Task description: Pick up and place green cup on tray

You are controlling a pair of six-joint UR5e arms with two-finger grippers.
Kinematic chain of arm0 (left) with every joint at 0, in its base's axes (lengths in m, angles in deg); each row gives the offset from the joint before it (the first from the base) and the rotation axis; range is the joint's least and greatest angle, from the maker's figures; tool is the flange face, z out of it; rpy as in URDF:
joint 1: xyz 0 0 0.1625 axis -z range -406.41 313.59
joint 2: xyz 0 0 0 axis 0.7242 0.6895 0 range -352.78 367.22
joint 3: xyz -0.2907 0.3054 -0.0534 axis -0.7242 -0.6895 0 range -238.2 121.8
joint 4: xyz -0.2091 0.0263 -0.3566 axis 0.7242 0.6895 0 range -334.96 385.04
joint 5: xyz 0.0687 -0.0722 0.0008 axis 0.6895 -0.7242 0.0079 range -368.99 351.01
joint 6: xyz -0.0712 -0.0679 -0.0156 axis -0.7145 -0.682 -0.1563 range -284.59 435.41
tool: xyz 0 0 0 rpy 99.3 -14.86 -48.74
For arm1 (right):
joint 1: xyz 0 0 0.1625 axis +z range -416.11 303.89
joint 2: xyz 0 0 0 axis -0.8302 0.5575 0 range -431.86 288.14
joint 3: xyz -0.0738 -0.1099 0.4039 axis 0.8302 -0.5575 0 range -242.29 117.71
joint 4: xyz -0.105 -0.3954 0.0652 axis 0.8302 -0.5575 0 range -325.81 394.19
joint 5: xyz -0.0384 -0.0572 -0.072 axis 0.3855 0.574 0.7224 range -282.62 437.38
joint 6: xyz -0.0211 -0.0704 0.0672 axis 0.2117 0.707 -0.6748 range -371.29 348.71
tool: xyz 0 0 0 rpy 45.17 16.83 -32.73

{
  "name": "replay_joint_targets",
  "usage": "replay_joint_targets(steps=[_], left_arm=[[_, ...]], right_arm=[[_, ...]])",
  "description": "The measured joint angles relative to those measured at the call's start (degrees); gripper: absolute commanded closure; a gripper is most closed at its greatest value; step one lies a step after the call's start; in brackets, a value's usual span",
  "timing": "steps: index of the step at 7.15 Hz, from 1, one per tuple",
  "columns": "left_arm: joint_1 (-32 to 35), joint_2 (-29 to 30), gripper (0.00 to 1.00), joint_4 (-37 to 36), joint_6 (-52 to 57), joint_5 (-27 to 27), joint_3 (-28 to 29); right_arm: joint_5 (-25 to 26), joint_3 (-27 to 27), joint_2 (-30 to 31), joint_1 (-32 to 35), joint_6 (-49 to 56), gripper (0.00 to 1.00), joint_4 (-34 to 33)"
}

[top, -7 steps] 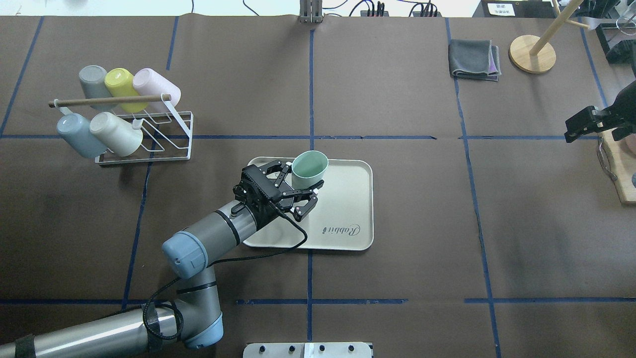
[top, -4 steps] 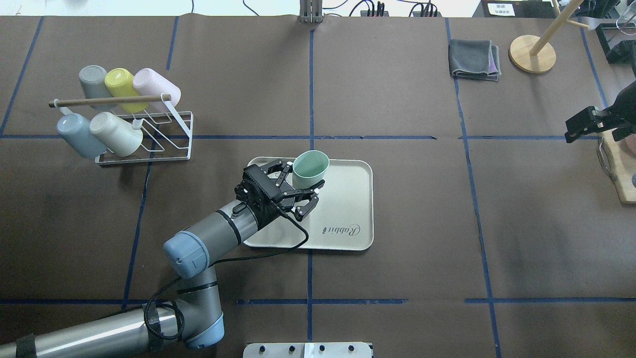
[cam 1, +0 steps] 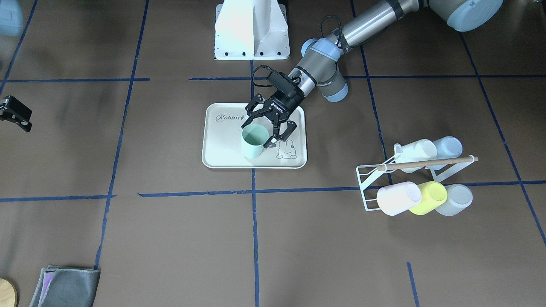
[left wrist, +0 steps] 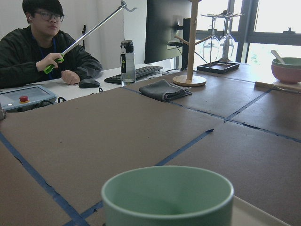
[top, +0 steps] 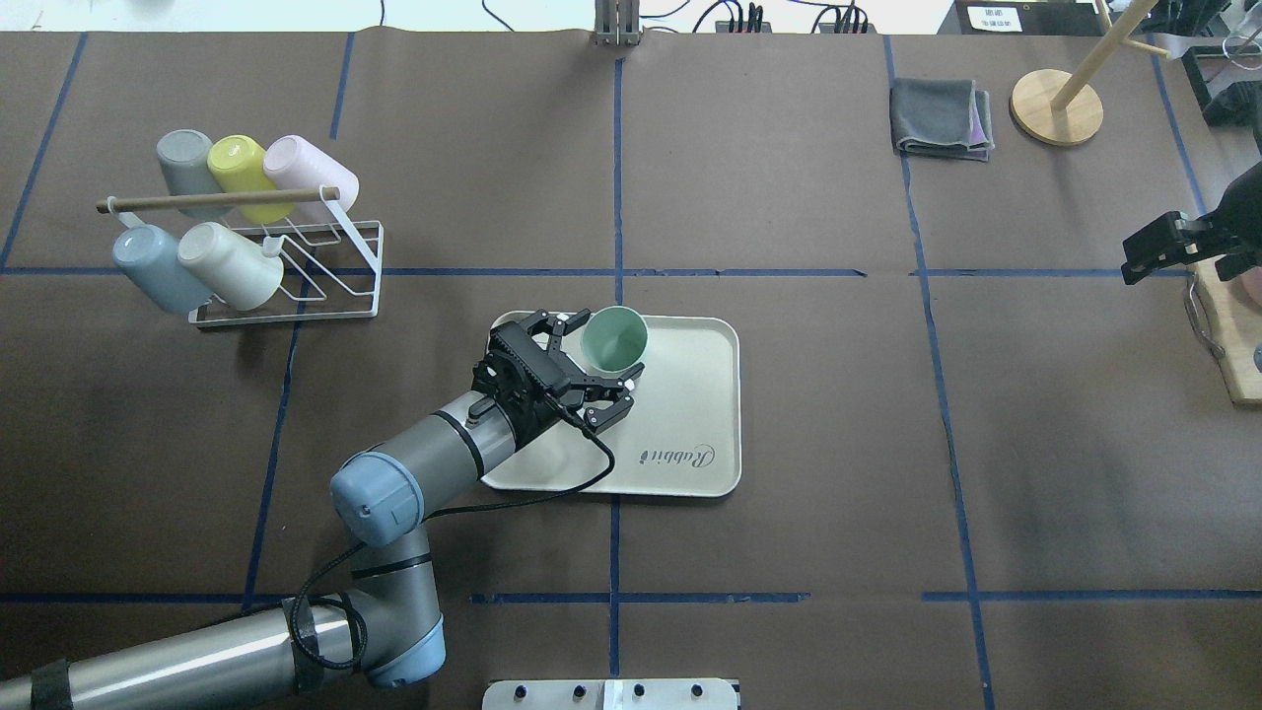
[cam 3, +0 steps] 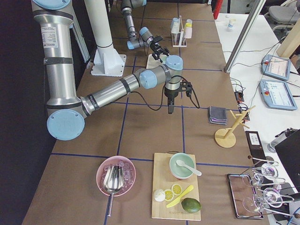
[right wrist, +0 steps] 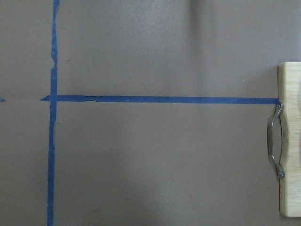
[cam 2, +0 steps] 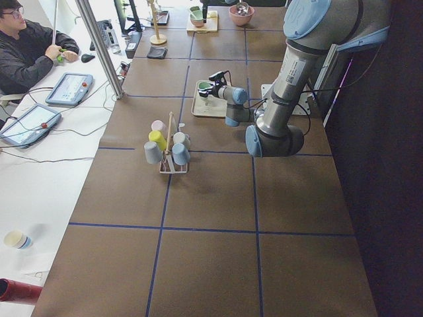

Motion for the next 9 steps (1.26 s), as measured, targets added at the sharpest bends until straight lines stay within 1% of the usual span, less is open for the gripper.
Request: replay_joint_targets(steps=[2,3,4,7,9], left_arm=[[0.04,0.08,0.01,-0.56,-0.05,-0.06,-0.40],[0.11,0.10,0.01,-2.22,-0.08,-0.09,-1.74],[0.24,0.06,0.01,-5.60,-0.12,-0.15,-4.64],[0.95,0.00,0.01,-20.78,-0.26,-0.32,-17.33],[2.96,0.05,0.00,-30.71,-0.75,-0.89,-23.67]], right_arm=[[0.00,-0.05,0.04,0.00,0.00,0.00,0.00],[0.00,-0.09,0.04,0.00,0.00,0.00,0.00],[0.00,-0.10,0.05,0.00,-0.03,0.00,0.00],[-0.06,-0.04,-0.03,0.00,-0.07,0.00,0.00],[-0.30,0.04,-0.04,0.22,0.03,0.00,0.00]])
